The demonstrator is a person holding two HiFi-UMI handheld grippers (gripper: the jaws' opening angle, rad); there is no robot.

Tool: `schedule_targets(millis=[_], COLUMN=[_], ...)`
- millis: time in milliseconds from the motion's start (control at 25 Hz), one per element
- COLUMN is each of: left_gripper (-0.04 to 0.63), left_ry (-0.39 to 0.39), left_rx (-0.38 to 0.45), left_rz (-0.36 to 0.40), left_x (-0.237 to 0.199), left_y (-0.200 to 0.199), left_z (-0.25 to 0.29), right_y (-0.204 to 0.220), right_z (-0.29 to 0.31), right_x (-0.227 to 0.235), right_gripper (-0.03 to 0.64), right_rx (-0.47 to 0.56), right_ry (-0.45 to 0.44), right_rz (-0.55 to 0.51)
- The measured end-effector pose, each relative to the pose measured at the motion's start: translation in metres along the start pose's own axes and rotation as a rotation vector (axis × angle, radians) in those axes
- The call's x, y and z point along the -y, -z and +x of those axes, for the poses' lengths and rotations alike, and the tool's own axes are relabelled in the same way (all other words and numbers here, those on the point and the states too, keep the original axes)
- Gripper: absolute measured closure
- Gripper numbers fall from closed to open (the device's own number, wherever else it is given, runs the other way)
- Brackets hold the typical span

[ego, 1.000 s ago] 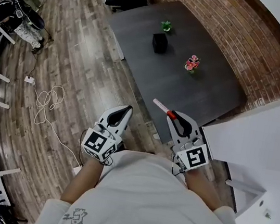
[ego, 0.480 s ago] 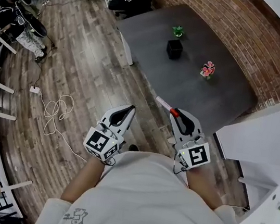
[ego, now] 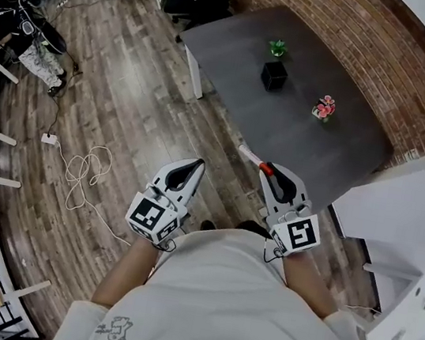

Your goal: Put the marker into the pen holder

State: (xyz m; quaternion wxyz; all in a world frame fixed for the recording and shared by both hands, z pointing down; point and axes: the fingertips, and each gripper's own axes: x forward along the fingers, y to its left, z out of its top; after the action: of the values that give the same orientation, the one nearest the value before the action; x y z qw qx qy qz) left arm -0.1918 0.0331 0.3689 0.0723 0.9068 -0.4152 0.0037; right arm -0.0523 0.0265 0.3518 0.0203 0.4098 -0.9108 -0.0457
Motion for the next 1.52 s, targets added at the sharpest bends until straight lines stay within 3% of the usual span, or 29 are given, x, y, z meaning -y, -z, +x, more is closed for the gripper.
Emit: schedule_targets(millis=[440, 880, 1160, 1520], left_gripper=[0.584, 0.584, 0.584, 0.584], left_ry=[-0.012, 0.003, 0.089, 0.167], left_rx=[0.005, -0.023, -0.025, -0.086], left_rz=[-0.003, 0.011, 0.041, -0.003], left_x=[-0.028, -0.057, -0.040, -0.024], left_y=[-0.001, -0.008, -0.017, 0.006], left_z=[0.034, 0.125, 0.198, 0.264], right_y=[0.009, 0.012, 0.017, 0.042], right_z=[0.036, 0.079, 0.071, 0.057], right_x=[0.031, 0.116, 0.181, 0.233], right_gripper=[0.546, 0.546, 0.546, 0.546], right_rx=[-0.001, 0.017, 0.008, -0.035], right_ry=[-0.010, 0.008, 0.056, 0.145], right_rz=[0.003, 0.005, 0.015, 0.047])
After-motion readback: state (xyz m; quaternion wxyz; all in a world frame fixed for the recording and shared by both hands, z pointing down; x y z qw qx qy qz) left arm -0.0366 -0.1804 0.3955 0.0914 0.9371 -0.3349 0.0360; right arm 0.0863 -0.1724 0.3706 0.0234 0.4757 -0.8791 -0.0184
